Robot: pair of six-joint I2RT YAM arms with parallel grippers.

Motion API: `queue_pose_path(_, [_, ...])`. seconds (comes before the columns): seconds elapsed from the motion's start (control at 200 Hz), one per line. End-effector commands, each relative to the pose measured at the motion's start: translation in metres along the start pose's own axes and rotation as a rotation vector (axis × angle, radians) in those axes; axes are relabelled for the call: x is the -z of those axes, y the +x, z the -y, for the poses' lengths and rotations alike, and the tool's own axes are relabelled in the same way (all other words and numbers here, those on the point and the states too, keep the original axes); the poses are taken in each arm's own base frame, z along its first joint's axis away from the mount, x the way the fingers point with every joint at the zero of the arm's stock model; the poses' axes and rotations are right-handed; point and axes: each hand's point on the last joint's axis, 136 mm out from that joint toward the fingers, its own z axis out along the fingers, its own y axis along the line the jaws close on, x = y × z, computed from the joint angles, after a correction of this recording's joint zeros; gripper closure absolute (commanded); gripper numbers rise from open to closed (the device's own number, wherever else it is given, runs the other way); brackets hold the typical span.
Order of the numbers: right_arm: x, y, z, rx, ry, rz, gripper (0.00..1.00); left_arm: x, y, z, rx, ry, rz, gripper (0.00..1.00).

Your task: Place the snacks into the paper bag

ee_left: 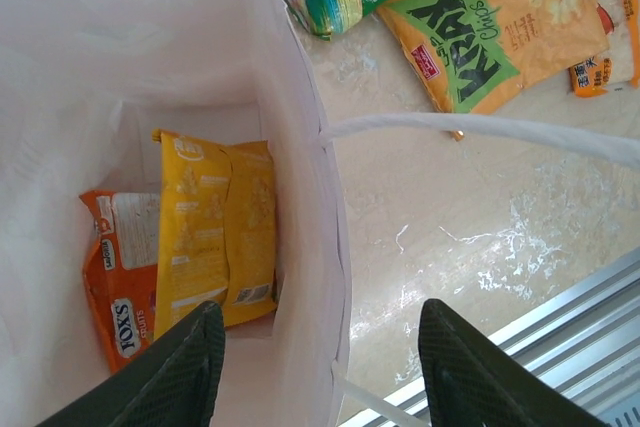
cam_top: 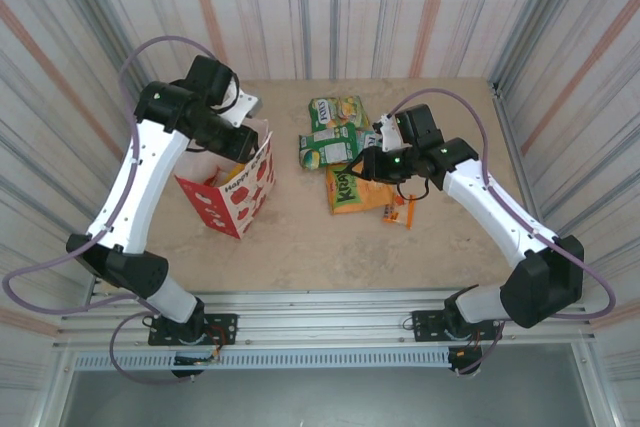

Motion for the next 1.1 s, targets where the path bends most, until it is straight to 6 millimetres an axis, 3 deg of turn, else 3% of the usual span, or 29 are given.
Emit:
queue_pose_path(0.0, [0.004,0.002,-0.002,-0.006,-0.022,0.007,0.48,-0.010,-0.001,0.004,0.021,0.031,-0.015,0.47])
queue_pose_path(0.261, [0.005,0.004,-0.001,-0.010,-0.026,0.018,0.48,-0.037,-0.005,0.010,0.042,0.084,-0.058,0.53])
queue_pose_path(0.321, [0.004,0.005,0.000,-0.014,-0.025,0.014,0.48,-0.041,-0.005,0.009,0.047,0.079,-0.067,0.59])
queue_pose_path(0.486, [0.004,0.005,0.000,-0.013,-0.025,0.019,0.49,-0.042,-0.014,0.000,0.056,0.031,-0.034,0.88])
queue_pose_path(0.701, [0.001,-0.001,0.008,-0.025,-0.009,0.039,0.50,-0.034,-0.043,-0.011,0.079,0.001,0.044,1.00])
queue_pose_path(0.937, [-0.001,-0.012,0.015,-0.043,-0.008,0.056,0.49,-0.030,-0.078,-0.017,0.069,0.013,0.097,0.98])
queue_pose_path(0.997, [0.000,-0.013,0.018,-0.049,-0.006,0.059,0.49,-0.037,-0.080,-0.015,0.069,0.029,0.083,0.92])
queue_pose_path(1.092, [0.004,-0.015,0.021,-0.058,-0.004,0.068,0.49,-0.042,-0.079,-0.013,0.066,0.035,0.070,0.68])
